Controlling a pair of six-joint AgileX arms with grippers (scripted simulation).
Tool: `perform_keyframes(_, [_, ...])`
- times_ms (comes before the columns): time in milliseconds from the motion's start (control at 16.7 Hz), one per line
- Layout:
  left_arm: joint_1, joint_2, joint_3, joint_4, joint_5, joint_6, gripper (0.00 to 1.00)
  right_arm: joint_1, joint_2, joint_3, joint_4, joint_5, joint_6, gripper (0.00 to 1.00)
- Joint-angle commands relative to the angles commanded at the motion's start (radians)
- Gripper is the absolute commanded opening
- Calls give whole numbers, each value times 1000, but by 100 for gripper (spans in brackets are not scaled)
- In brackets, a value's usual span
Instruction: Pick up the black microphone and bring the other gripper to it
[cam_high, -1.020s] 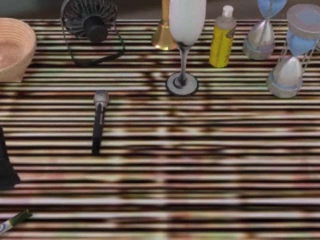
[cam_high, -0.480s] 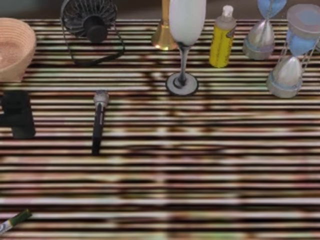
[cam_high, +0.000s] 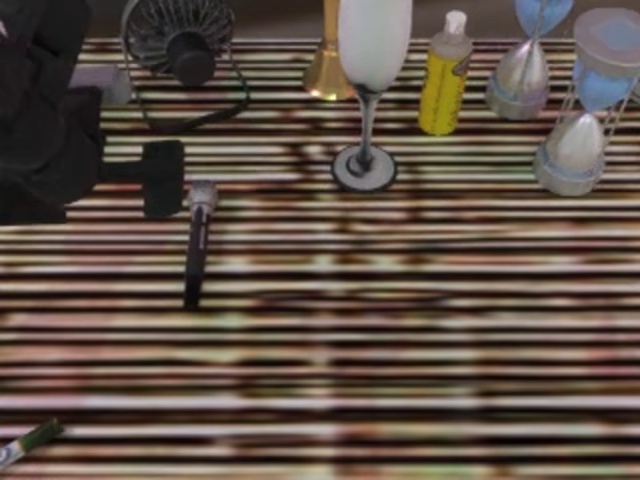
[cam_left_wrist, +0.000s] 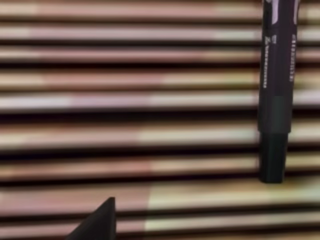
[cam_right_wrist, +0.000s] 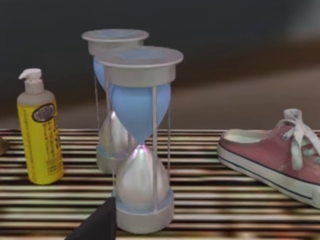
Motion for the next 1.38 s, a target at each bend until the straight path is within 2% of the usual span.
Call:
perform_keyframes(420, [-64,364,318,-182,14,-55,100,0,0,0,0,0,0,100])
perform_keyframes(840, [-63,389,336,-187,15,-58,100,0,0,0,0,0,0,100])
perform_keyframes(1380, [-79,558,202,118,16,-67,100,0,0,0,0,0,0,100])
